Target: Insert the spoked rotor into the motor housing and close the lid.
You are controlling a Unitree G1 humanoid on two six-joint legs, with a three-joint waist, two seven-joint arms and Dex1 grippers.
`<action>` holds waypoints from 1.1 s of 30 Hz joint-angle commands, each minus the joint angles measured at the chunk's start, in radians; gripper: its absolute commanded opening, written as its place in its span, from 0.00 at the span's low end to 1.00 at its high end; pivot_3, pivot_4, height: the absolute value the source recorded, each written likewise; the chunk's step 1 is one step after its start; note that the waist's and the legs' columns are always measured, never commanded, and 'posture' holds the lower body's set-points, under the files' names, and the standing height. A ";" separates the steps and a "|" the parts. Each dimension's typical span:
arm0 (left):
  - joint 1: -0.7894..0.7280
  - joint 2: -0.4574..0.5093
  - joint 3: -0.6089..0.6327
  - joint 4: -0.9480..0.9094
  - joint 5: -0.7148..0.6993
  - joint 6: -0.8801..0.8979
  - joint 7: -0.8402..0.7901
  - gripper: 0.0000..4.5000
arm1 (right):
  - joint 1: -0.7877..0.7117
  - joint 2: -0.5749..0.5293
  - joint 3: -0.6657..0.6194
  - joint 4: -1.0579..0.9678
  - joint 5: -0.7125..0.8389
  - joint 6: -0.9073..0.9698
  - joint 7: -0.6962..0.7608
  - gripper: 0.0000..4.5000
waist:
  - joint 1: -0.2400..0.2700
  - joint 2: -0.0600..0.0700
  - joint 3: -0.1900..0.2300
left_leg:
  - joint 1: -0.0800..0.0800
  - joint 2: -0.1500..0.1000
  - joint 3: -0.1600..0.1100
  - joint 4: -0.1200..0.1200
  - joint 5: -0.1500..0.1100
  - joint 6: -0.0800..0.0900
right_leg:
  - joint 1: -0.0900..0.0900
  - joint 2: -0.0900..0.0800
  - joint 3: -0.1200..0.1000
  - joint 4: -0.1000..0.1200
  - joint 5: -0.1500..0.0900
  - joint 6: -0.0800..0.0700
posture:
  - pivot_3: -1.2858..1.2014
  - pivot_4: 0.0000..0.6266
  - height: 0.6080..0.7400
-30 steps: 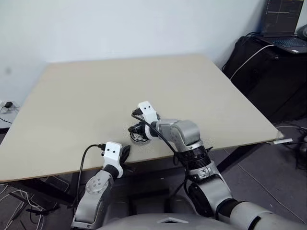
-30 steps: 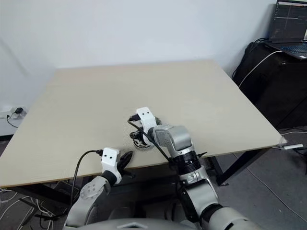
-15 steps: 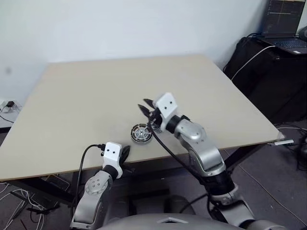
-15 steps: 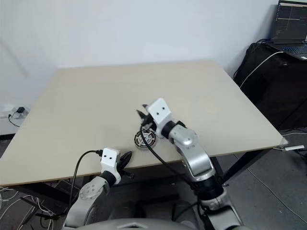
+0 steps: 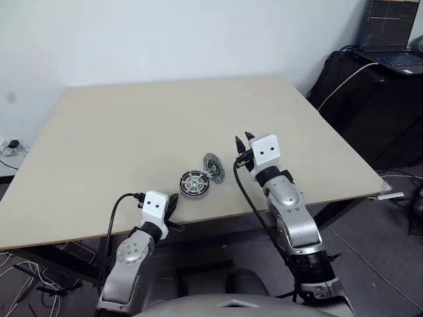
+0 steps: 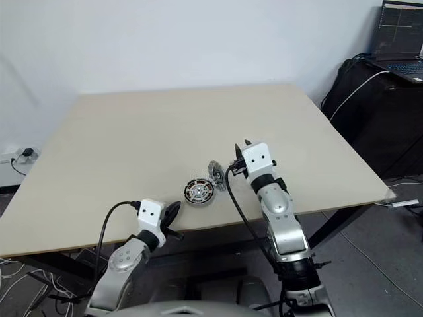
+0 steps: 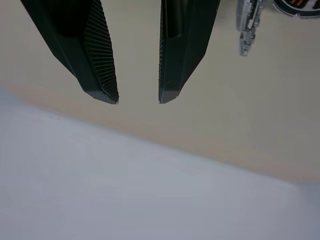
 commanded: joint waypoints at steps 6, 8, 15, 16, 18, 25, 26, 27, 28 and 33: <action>-0.014 0.004 -0.010 -0.011 0.004 -0.019 -0.002 0.00 | -0.020 -0.001 -0.029 -0.025 -0.007 0.026 -0.015 0.30 | 0.002 0.000 0.000 | 0.000 0.000 0.000 0.000 0.000 0.000 | 0.000 0.000 0.000 0.000 0.000 0.000 | 0.52 0.00 1.00; -0.013 0.005 -0.009 -0.012 0.003 -0.019 -0.002 0.00 | -0.024 -0.002 -0.028 -0.018 -0.009 0.028 -0.013 0.30 | 0.002 0.000 0.000 | 0.000 0.000 0.000 0.000 0.000 0.000 | 0.001 0.000 0.000 0.000 0.000 0.000 | 0.52 0.00 1.00; -0.007 0.007 -0.008 -0.017 0.002 -0.014 0.000 0.00 | -0.040 -0.047 0.025 0.050 -0.096 0.212 0.001 0.30 | 0.002 0.000 0.000 | 0.002 0.000 0.000 0.000 0.000 0.000 | 0.002 0.000 0.000 0.000 0.000 0.000 | 0.52 0.00 1.00; -0.007 0.007 -0.008 -0.016 0.002 -0.013 0.000 0.00 | -0.042 -0.056 0.038 0.060 -0.106 0.232 0.009 0.30 | 0.003 0.000 0.000 | 0.002 0.000 0.000 0.000 0.000 0.000 | 0.003 0.000 0.000 0.000 0.000 0.000 | 0.52 0.00 1.00; -0.006 0.007 -0.009 -0.014 0.001 -0.010 0.000 0.00 | -0.054 -0.056 0.059 0.087 -0.116 0.254 0.012 0.30 | 0.002 0.000 0.000 | 0.003 0.000 0.000 0.000 0.000 0.000 | 0.003 0.000 0.000 0.000 0.000 0.000 | 0.52 0.00 1.00; -0.011 0.007 -0.014 -0.010 0.000 -0.002 -0.002 0.00 | -0.116 0.000 0.099 0.205 -0.140 0.289 -0.020 0.30 | -0.002 0.000 0.000 | 0.004 0.000 0.000 0.000 0.000 0.000 | 0.004 0.000 0.000 0.001 0.000 0.000 | 0.52 0.00 1.00; -0.009 0.007 -0.013 -0.012 -0.001 -0.001 -0.002 0.00 | -0.119 0.003 0.111 0.203 -0.139 0.296 -0.005 0.30 | -0.001 0.000 0.000 | 0.004 0.000 0.000 0.000 0.000 0.000 | 0.004 0.000 0.000 0.001 0.000 0.000 | 0.52 0.00 1.00; -0.007 0.007 -0.012 -0.014 -0.002 0.001 -0.002 0.00 | -0.121 0.005 0.121 0.199 -0.135 0.304 0.013 0.30 | 0.000 0.000 0.000 | 0.004 0.000 0.000 0.000 0.000 0.000 | 0.004 0.000 0.000 0.000 0.000 0.000 | 0.52 0.00 1.00; -0.005 0.008 -0.011 -0.016 -0.002 0.002 -0.001 0.00 | -0.121 0.007 0.128 0.190 -0.127 0.317 0.033 0.30 | 0.001 0.000 0.000 | 0.003 0.000 0.000 0.000 0.000 0.000 | 0.004 0.000 0.000 0.000 0.000 0.000 | 0.52 0.00 1.00; -0.001 0.010 -0.009 -0.017 -0.002 0.007 0.000 0.00 | -0.127 -0.010 0.178 0.089 -0.059 0.472 0.192 0.30 | 0.001 0.000 0.000 | 0.004 0.000 0.000 0.000 0.000 0.000 | 0.004 0.000 0.000 0.000 0.000 0.000 | 0.52 0.00 1.00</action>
